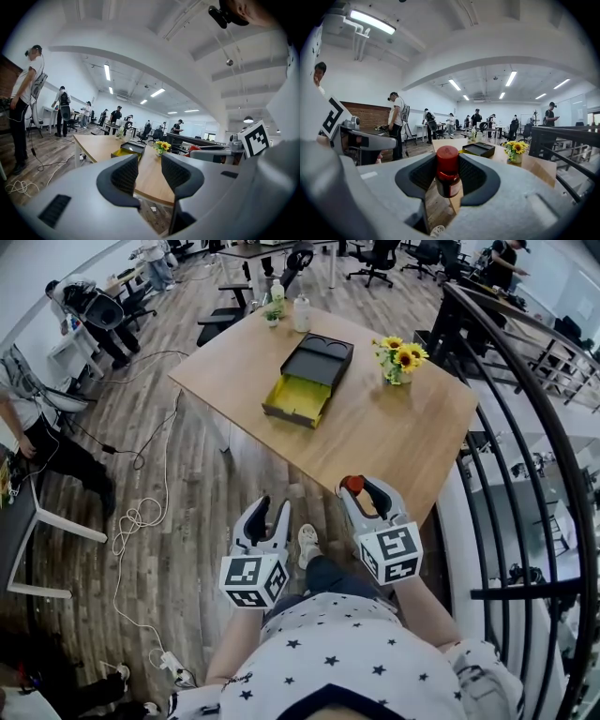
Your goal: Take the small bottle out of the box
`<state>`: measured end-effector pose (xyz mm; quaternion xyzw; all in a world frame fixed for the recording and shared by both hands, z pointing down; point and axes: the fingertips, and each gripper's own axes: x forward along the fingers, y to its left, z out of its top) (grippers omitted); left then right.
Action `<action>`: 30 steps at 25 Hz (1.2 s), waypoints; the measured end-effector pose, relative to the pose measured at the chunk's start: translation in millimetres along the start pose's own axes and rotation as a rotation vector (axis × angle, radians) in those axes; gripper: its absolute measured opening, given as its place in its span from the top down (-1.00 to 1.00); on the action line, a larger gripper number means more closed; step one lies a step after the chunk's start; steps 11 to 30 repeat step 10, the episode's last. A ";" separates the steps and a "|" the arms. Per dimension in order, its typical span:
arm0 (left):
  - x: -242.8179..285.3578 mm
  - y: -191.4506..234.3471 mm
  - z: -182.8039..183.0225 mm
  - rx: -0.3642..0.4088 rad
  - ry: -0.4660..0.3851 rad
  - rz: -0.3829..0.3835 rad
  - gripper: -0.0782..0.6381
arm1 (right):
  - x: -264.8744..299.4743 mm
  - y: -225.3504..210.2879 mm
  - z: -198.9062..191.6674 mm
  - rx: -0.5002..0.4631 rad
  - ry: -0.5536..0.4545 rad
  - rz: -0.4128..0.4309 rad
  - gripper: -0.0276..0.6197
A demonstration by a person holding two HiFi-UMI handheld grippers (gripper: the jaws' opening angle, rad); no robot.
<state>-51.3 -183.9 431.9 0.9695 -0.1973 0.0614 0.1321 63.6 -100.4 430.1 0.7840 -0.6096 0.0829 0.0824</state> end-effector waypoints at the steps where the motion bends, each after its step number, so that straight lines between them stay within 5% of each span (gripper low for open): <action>1: -0.4 0.8 -0.4 0.000 0.000 0.001 0.38 | 0.2 -0.5 -0.2 0.000 0.000 -0.002 0.47; 30: 3.9 6.5 -3.5 -0.004 0.006 0.002 0.38 | 5.1 -7.8 -1.8 0.002 -0.003 -0.021 0.47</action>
